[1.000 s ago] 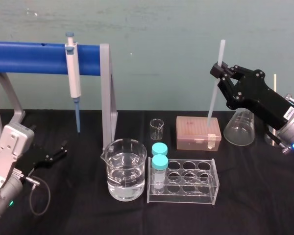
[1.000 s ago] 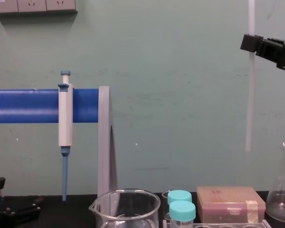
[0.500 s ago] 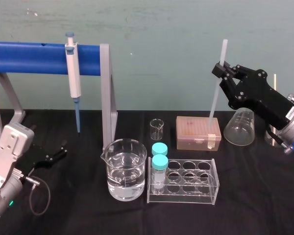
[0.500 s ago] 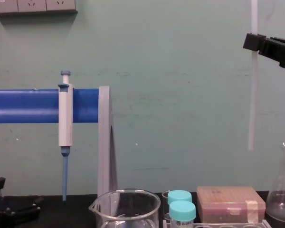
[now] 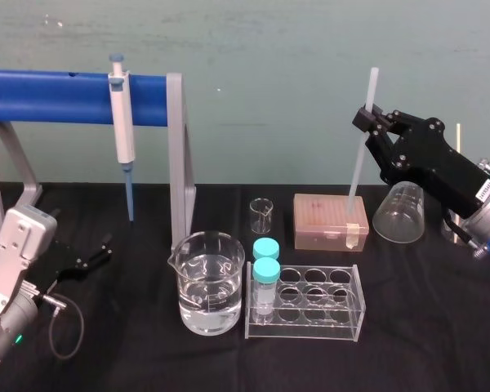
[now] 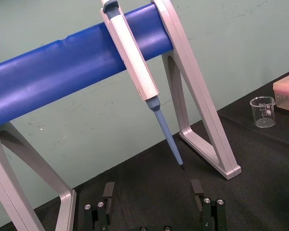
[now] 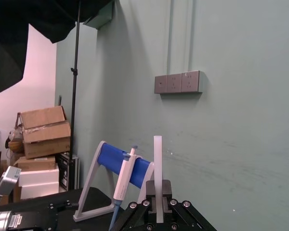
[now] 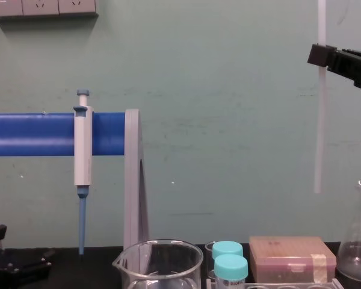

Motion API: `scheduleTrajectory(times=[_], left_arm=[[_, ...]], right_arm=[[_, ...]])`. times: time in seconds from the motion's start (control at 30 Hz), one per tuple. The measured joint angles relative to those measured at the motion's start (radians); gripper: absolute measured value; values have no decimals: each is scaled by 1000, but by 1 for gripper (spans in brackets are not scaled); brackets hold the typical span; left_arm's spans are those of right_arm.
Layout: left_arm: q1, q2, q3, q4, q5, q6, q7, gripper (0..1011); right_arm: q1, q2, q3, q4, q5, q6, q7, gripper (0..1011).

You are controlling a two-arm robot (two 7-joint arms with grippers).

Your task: Pick up the stirring rod with one hand, then place it down.

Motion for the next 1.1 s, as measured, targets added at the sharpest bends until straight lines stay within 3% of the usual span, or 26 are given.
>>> scheduleTrajectory(times=[0.63,1.1], left_arm=[[0,0,0,0,0,0,0,1000],[0,0,0,0,0,0,0,1000]], right_arm=[[-16,8,-3,-5,14,1,16,70],[-84,47,-24,52,77,-14,114,70]])
